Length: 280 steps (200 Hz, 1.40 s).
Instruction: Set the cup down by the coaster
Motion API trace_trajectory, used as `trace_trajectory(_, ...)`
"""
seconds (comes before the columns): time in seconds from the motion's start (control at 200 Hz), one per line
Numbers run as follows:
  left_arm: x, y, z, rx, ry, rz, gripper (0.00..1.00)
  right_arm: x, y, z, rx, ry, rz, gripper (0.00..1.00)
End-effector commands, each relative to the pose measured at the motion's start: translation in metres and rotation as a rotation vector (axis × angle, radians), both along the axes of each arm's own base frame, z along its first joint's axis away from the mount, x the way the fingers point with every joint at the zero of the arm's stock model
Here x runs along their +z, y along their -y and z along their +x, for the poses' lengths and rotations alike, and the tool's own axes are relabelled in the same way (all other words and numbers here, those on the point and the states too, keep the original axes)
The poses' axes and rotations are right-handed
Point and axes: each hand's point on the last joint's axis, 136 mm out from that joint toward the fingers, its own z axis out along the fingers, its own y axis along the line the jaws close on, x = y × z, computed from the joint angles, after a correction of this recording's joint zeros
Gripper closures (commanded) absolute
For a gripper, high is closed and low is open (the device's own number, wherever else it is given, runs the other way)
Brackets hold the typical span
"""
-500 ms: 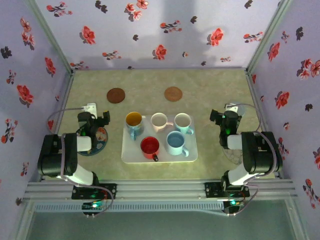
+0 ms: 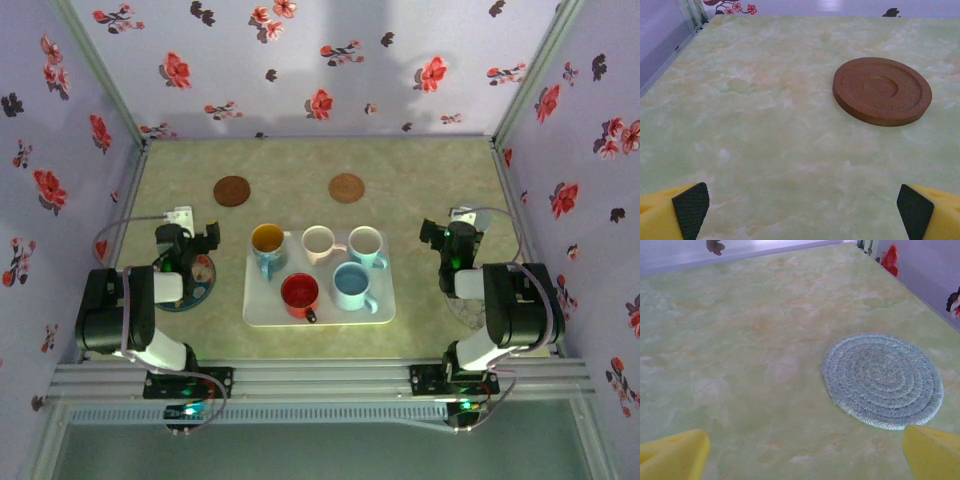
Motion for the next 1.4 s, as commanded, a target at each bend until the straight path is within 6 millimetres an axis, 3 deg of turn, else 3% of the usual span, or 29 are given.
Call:
trace_trajectory(0.0,0.010,0.001,0.008,-0.003,0.036,0.020,0.01,0.011,0.006,0.007,-0.027,0.039,-0.008,0.00)
trace_trajectory(0.83,0.015,0.001,0.003,0.000,0.070,0.020,0.01,0.011,0.006,0.006,-0.025,0.043,-0.007,0.00)
trace_trajectory(1.165,0.054,0.006,-0.006,-0.019,0.089,0.029,0.01,0.039,0.013,0.001,-0.076,0.033,-0.017,0.00)
trace_trajectory(1.395,0.118,0.012,-0.010,-0.038,0.175,-0.004,0.01,0.069,0.020,-0.005,-0.118,-0.032,-0.023,0.01)
